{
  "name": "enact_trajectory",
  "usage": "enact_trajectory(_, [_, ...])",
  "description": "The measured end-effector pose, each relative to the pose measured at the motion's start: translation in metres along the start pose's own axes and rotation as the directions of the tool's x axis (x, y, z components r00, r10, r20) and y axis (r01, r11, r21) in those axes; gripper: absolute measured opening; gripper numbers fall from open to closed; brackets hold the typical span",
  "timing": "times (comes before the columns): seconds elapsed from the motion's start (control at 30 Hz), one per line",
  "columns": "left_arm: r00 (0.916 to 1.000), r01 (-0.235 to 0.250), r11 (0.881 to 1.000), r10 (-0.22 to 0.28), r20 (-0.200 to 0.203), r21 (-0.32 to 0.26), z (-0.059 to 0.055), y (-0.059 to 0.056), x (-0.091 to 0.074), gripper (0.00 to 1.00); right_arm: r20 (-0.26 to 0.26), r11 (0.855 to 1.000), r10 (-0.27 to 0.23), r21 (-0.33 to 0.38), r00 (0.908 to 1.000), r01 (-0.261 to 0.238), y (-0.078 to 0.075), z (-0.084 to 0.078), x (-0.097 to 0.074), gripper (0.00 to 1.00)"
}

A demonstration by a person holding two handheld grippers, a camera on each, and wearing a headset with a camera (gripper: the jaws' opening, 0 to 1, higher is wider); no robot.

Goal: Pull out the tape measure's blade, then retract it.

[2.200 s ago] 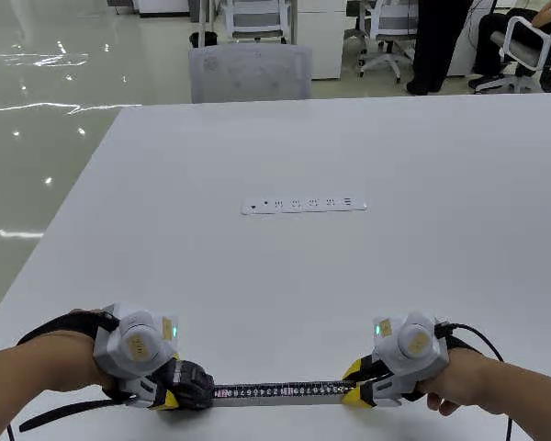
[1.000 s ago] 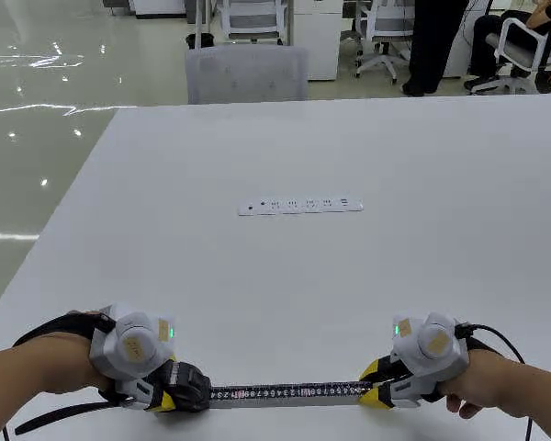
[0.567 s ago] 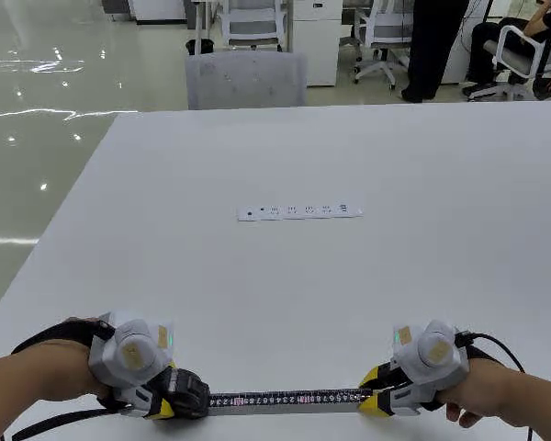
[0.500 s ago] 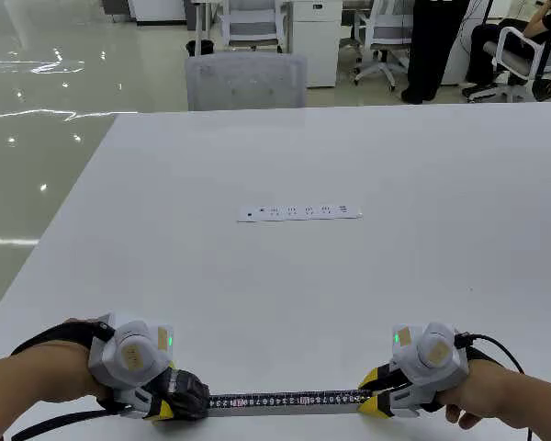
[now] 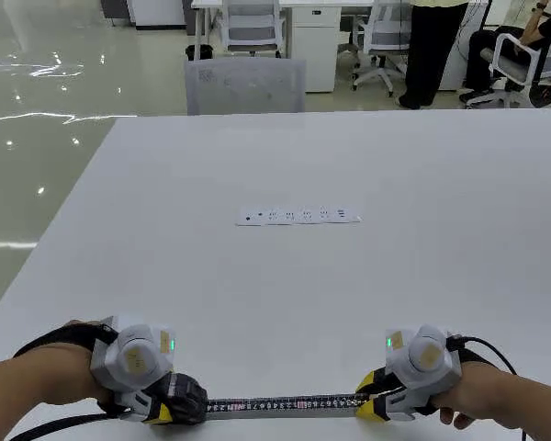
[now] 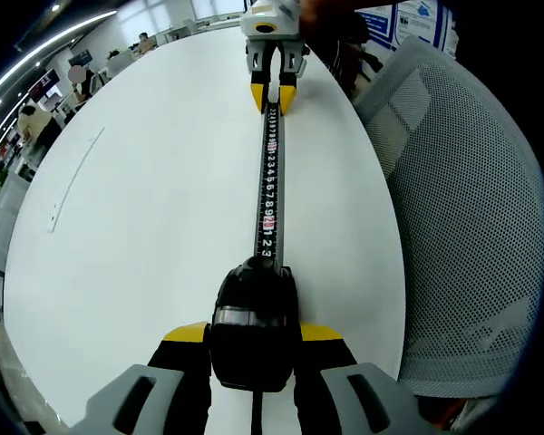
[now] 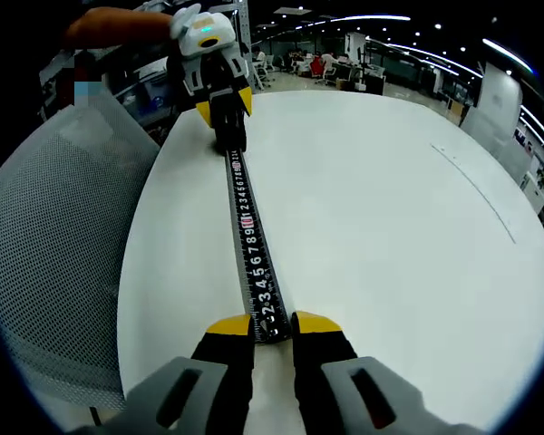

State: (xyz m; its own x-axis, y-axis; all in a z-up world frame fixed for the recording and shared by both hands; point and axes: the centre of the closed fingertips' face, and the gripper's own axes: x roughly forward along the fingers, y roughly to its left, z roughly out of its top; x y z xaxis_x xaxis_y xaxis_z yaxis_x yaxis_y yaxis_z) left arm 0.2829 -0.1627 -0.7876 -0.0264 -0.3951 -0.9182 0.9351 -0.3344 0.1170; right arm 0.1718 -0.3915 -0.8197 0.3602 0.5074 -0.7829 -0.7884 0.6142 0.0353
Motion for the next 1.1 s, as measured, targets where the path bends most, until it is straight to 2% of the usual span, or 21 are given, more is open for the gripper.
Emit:
enact_trajectory(0.17, [0.9996,-0.020,1.000,0.021,0.018,-0.020,0.000,0.001,0.001,0.32,-0.015,1.000,-0.019,0.009,0.9997,0.019,0.000,0.000,0.001,0.15])
enact_trajectory(0.2, [0.9982,-0.032,0.999,0.034,0.050,-0.044,0.002,0.002,0.002,0.33,-0.018,1.000,-0.022,0.008,0.9996,0.022,0.000,0.000,0.001,0.15])
enact_trajectory(0.23, [0.9968,-0.045,0.996,0.050,0.063,-0.082,0.001,0.003,0.002,0.34,-0.021,1.000,-0.024,0.009,0.9995,0.024,0.000,0.000,0.001,0.15])
enact_trajectory(0.3, [0.9907,-0.087,0.983,0.103,0.089,-0.161,-0.001,0.010,0.000,0.40,-0.025,0.999,-0.039,0.021,0.9989,0.040,-0.001,0.001,0.001,0.16])
enact_trajectory(0.4, [0.9829,-0.101,0.964,0.134,0.126,-0.245,-0.003,0.012,-0.003,0.55,-0.033,0.998,-0.056,0.032,0.9979,0.057,-0.001,0.001,0.002,0.17])
enact_trajectory(0.47, [0.9804,-0.101,0.946,0.147,0.131,-0.307,-0.010,0.011,-0.005,0.65,-0.037,0.996,-0.075,0.047,0.9965,0.076,-0.002,0.000,0.001,0.17])
enact_trajectory(0.5, [0.9806,-0.094,0.932,0.147,0.130,-0.350,-0.013,0.008,-0.006,0.70,-0.038,0.994,-0.090,0.053,0.9953,0.091,-0.002,0.000,0.000,0.18])
enact_trajectory(0.6, [0.9781,-0.087,0.904,0.157,0.136,-0.419,-0.019,0.005,-0.009,0.76,-0.046,0.985,-0.147,0.080,0.9880,0.151,-0.008,-0.002,-0.002,0.22])
enact_trajectory(0.67, [0.9654,-0.125,0.882,0.214,0.149,-0.455,-0.023,0.011,-0.014,0.80,-0.046,0.983,-0.159,0.084,0.9861,0.163,-0.006,-0.004,-0.004,0.22])
enact_trajectory(0.73, [0.9526,-0.121,0.842,0.247,0.177,-0.525,-0.021,0.012,-0.020,0.83,-0.046,0.977,-0.176,0.111,0.9834,0.180,-0.005,-0.006,-0.008,0.23])
enact_trajectory(0.77, [0.9417,-0.117,0.814,0.273,0.197,-0.569,-0.020,0.013,-0.024,0.83,-0.046,0.974,-0.187,0.121,0.9813,0.191,-0.005,-0.009,-0.011,0.24])
enact_trajectory(0.8, [0.9313,-0.113,0.795,0.294,0.215,-0.597,-0.019,0.014,-0.027,0.85,-0.042,0.971,-0.197,0.126,0.9795,0.201,-0.004,-0.010,-0.013,0.26])
enact_trajectory(0.83, [0.9128,-0.102,0.766,0.326,0.246,-0.635,-0.016,0.015,-0.032,0.88,-0.034,0.968,-0.206,0.138,0.9780,0.208,-0.002,-0.010,-0.017,0.28])
enact_trajectory(0.9, [0.8865,-0.097,0.729,0.373,0.274,-0.677,-0.014,0.017,-0.038,0.98,-0.016,0.964,-0.222,0.149,0.9749,0.222,0.000,-0.009,-0.024,0.32])
enact_trajectory(0.93, [0.8721,-0.099,0.707,0.400,0.281,-0.700,-0.015,0.017,-0.042,1.00,-0.005,0.960,-0.236,0.154,0.9717,0.234,0.002,-0.009,-0.028,0.33])
enact_trajectory(1.0, [0.8616,-0.105,0.683,0.425,0.277,-0.723,-0.017,0.013,-0.047,1.00,0.014,0.950,-0.262,0.179,0.9651,0.255,0.002,-0.009,-0.035,0.35])
enact_trajectory(1.03, [0.8494,-0.114,0.679,0.445,0.284,-0.725,-0.018,0.011,-0.050,1.00,0.027,0.943,-0.279,0.195,0.9598,0.269,0.001,-0.011,-0.039,0.37])
enact_trajectory(1.07, [0.8455,-0.118,0.680,0.451,0.286,-0.723,-0.019,0.007,-0.052,1.00,0.033,0.937,-0.290,0.214,0.9565,0.277,0.002,-0.013,-0.042,0.40])
enact_trajectory(1.1, [0.8438,-0.118,0.676,0.454,0.286,-0.728,-0.021,0.002,-0.053,1.00,0.046,0.923,-0.319,0.244,0.9465,0.299,0.001,-0.014,-0.048,0.42])
